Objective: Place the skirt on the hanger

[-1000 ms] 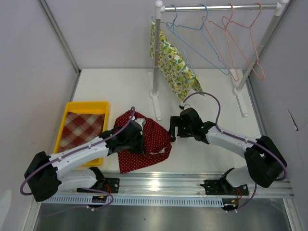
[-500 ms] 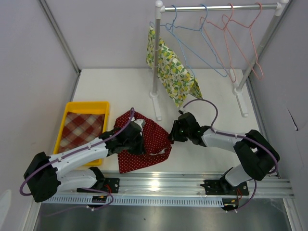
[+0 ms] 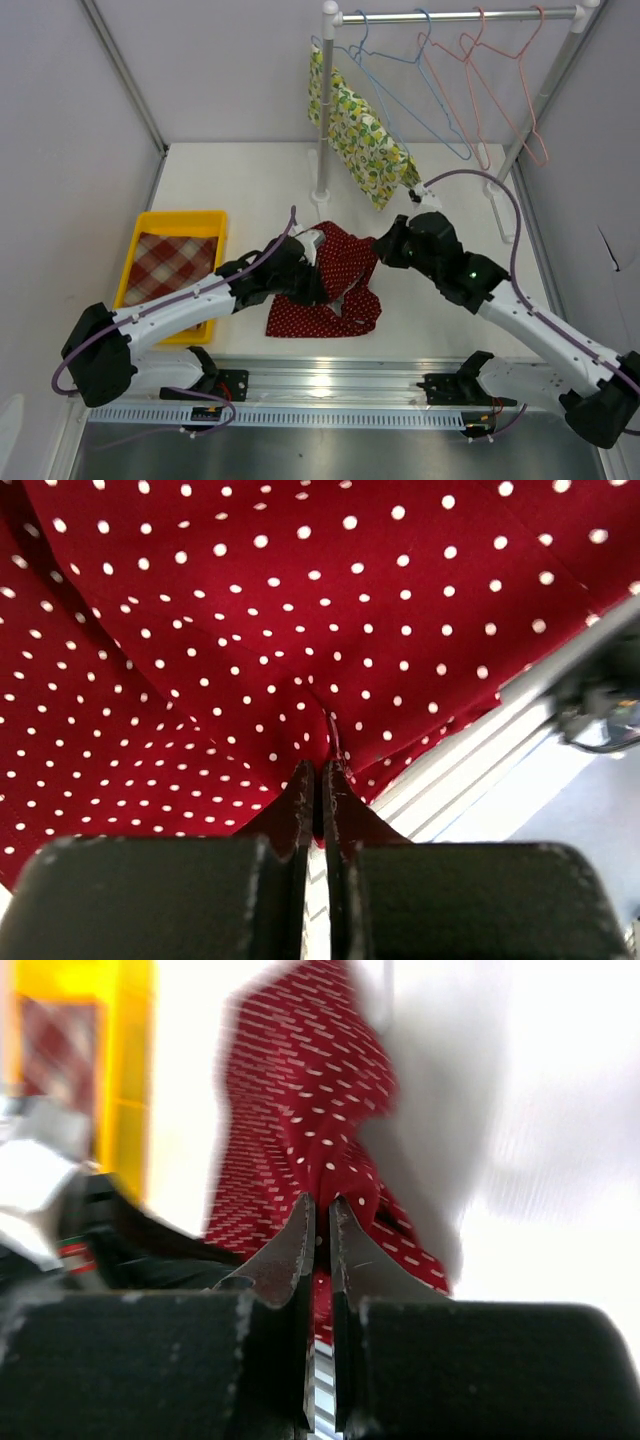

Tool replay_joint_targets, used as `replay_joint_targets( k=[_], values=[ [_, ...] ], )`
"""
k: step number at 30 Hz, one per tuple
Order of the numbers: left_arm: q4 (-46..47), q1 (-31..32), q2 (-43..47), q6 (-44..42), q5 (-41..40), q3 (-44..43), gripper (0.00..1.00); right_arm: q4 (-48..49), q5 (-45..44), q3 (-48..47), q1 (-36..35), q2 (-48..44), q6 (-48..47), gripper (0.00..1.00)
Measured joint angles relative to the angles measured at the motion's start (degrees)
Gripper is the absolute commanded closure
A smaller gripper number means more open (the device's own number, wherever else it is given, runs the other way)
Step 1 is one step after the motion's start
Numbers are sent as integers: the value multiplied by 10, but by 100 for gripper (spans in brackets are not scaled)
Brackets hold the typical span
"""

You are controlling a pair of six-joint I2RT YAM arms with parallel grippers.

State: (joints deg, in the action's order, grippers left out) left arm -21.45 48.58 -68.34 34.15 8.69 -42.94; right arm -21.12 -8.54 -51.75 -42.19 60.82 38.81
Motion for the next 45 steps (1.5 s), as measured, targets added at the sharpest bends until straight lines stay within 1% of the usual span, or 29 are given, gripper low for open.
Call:
replay_joint_targets(
  k=[2, 3, 5, 6, 7, 11, 14, 15, 18, 20, 21, 23, 24, 26, 29, 32, 35, 38, 42, 45],
  values=[
    [19, 0, -13, -15, 15, -25, 78, -37, -26, -44, -9, -22, -14, 100],
    [31, 0, -22, -26, 24, -41, 69, -53, -39, -66, -15, -28, -21, 100],
    [47, 0, -38, -40, 38, -67, 58, -79, -64, -106, -28, -32, -32, 100],
    [61, 0, -46, -46, 45, -80, 49, -91, -80, -128, -35, -32, -40, 100],
    [69, 0, -51, -49, 51, -87, 47, -100, -93, -145, -41, -31, -46, 100],
    [110, 1, -55, -51, 72, -94, 46, -147, -135, -219, -55, -10, -73, 100],
    [130, 8, -46, -39, 65, -87, 52, -166, -164, -269, -62, 21, -91, 100],
    [140, 13, -35, -33, 59, -78, 54, -172, -173, -282, -65, 31, -96, 100],
    [168, 41, 15, -3, 26, -29, 55, -194, -196, -319, -80, 59, -111, 100],
    [190, 68, 46, 14, 4, 8, 55, -211, -208, -350, -90, 81, -122, 100],
    [199, 84, 59, 20, -10, 26, 52, -217, -214, -370, -96, 94, -127, 100],
    [216, 115, 72, 29, -31, 50, 48, -227, -227, -413, -108, 122, -138, 100],
    [224, 134, 73, 31, -47, 58, 42, -229, -232, -432, -115, 135, -143, 100],
    [236, 169, 69, 28, -82, 64, 35, -236, -241, -466, -126, 160, -150, 100],
    [271, 221, 45, 23, -149, 64, 30, -248, -254, -502, -143, 193, -155, 100],
    [303, 252, 7, 23, -205, 64, 26, -260, -268, -530, -163, 227, -156, 100],
    [328, 267, -19, 23, -250, 64, 25, -274, -279, -542, -177, 250, -156, 100],
    [333, 279, -42, 24, -293, 45, 24, -289, -285, -550, -184, 268, -155, 100],
    [343, 298, -65, 37, -342, 19, 25, -301, -291, -563, -187, 278, -155, 100],
    [330, 305, -90, 57, -376, -9, 28, -307, -296, -574, -190, 280, -155, 100]
  ],
)
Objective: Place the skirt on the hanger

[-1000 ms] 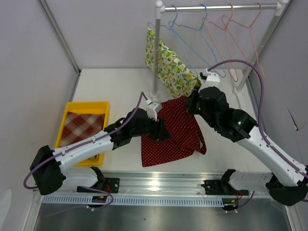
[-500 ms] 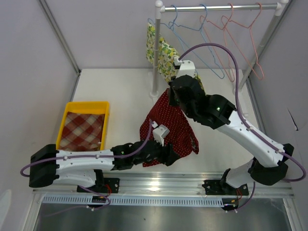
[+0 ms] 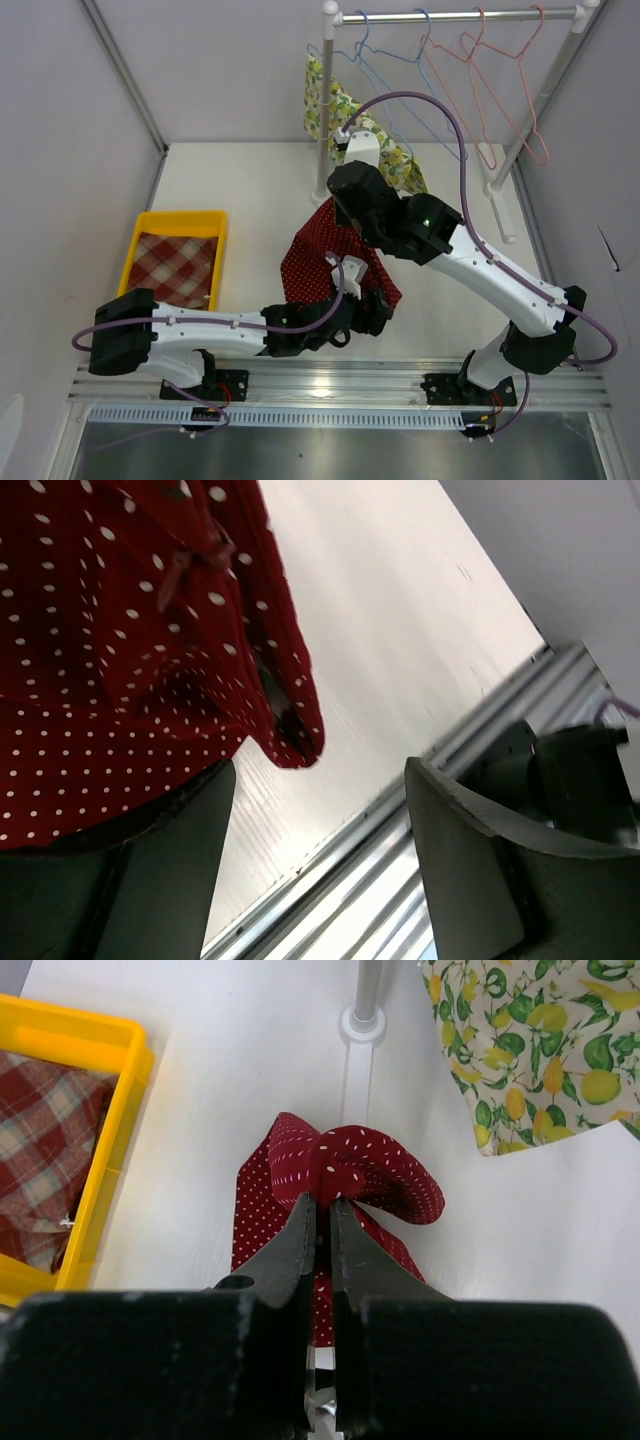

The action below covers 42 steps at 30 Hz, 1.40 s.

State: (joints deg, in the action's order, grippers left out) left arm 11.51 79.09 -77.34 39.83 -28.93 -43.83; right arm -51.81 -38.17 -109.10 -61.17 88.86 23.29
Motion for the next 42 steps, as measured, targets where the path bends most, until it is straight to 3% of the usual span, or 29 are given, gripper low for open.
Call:
replay_joint_targets(
  k=[9, 23, 29, 38, 41, 42],
  values=[
    [-59, 3, -60, 49, -68, -47, 32, -8, -2, -30, -8, 15, -1, 100],
    [-64, 3, -111, 58, -63, -62, 34, -11, -4, -48, -16, 26, -9, 100],
    [-59, 3, -123, 58, -51, -68, 41, -11, -6, -48, -17, 26, -10, 100],
    [-54, 3, -133, 57, -48, -73, 62, -11, -14, -48, -17, 26, -11, 100],
    [-50, 3, -133, 56, -49, -73, 70, -12, -16, -48, -17, 26, -11, 100],
    [-50, 3, -133, 56, -49, -73, 78, -13, -16, -48, -17, 26, -11, 100]
  ],
)
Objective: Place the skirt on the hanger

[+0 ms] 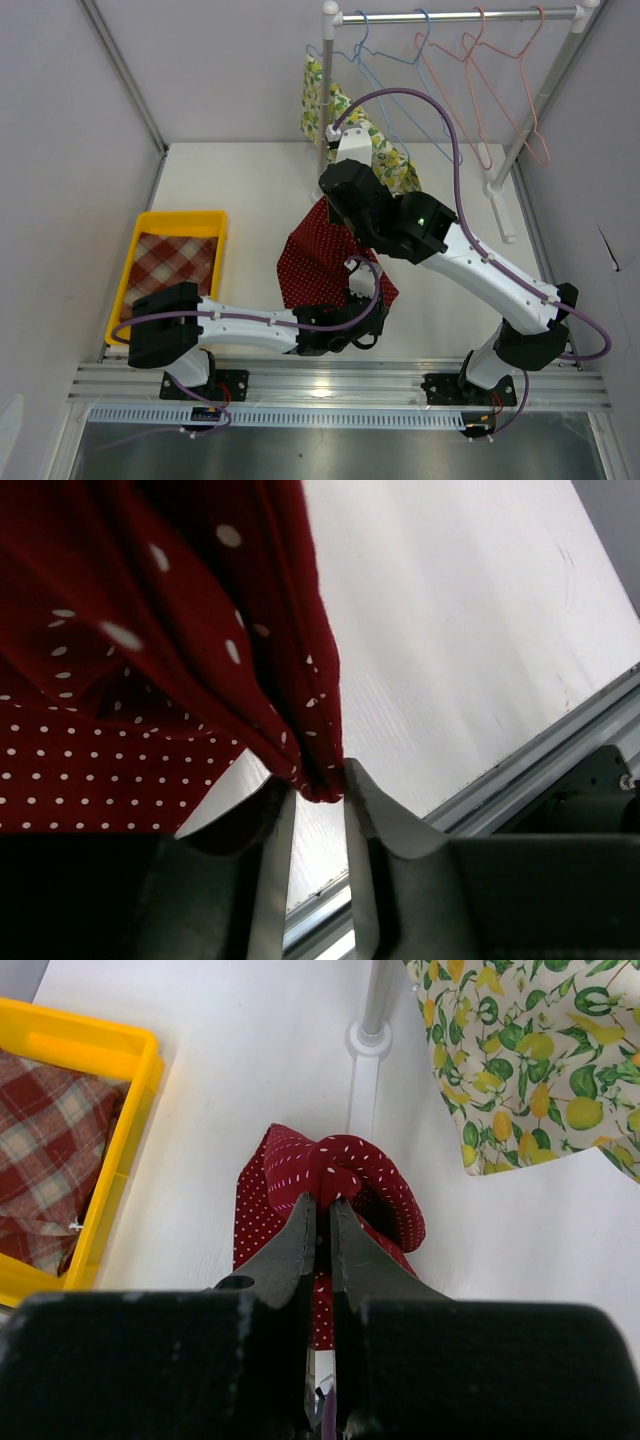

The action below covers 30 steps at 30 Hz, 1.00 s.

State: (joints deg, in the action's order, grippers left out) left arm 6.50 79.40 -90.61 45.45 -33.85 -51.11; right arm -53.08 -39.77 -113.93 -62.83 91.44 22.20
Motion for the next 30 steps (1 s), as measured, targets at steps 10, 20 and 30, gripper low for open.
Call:
replay_joint_targets(
  k=[10, 20, 30],
  values=[
    [-3, 0, 7, -5, 1, 3, 100, -5, -12, 0, 0, 0, -3, 100],
    [-111, 8, 254, -2, 3, 79, 100, -19, -18, 0, 46, -16, -28, 100],
    [-420, 9, 426, 2, -79, -92, 100, -32, -27, 0, 83, -100, -48, 100]
  ],
)
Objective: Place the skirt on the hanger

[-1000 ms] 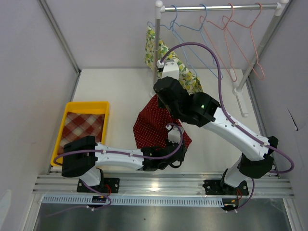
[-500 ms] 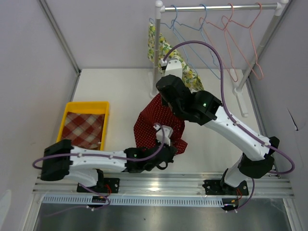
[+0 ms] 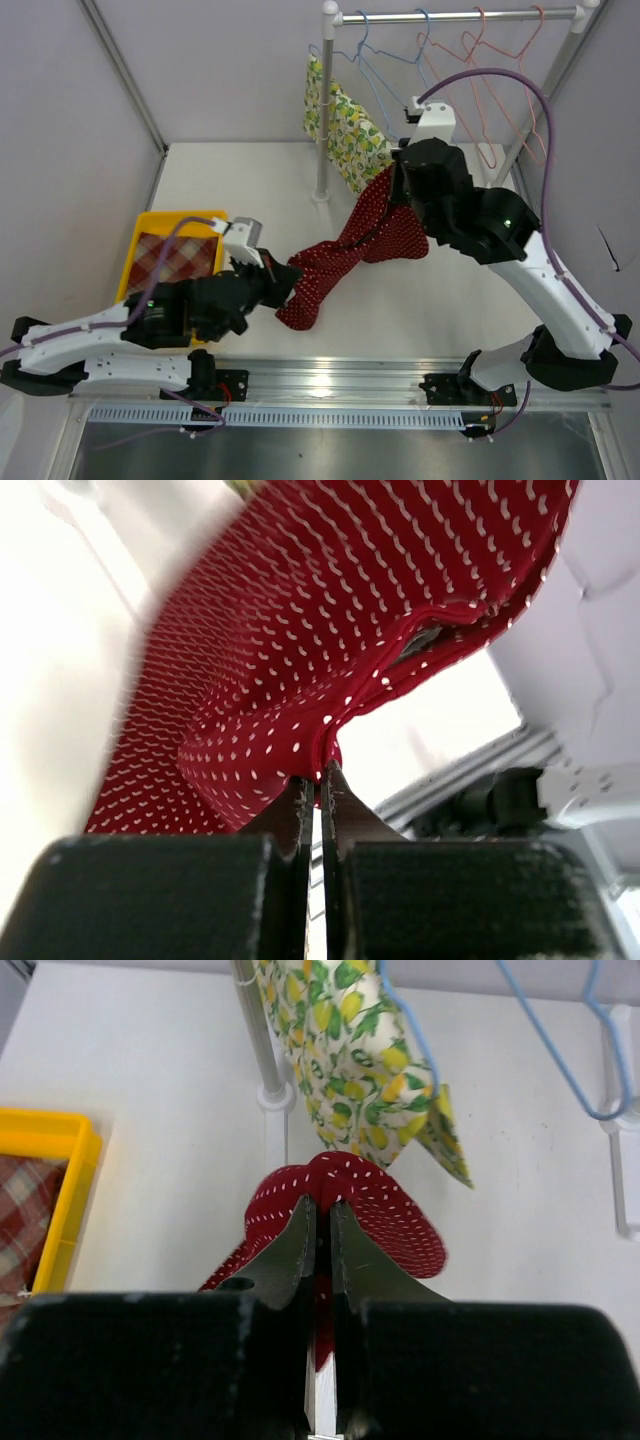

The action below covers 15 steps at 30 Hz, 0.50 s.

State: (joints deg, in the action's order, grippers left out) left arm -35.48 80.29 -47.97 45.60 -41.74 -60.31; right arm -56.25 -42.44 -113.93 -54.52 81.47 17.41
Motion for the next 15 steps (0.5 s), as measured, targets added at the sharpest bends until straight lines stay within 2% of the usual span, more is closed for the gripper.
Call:
replay_joint_targets(
  k=[3, 7, 10, 15],
  values=[
    [-85, 0, 13, -2, -33, -83, 100, -1, -1, 0, 3, -30, -1, 100],
    [-137, 0, 27, -26, -57, -152, 100, 1, 4, 7, 2, -73, -2, 100],
    [-142, 0, 44, -65, -52, -165, 100, 9, 32, 29, -3, -119, -8, 100],
    [-106, 2, 87, -147, 20, -165, 100, 9, 99, 62, -5, -194, -18, 100]
  ],
)
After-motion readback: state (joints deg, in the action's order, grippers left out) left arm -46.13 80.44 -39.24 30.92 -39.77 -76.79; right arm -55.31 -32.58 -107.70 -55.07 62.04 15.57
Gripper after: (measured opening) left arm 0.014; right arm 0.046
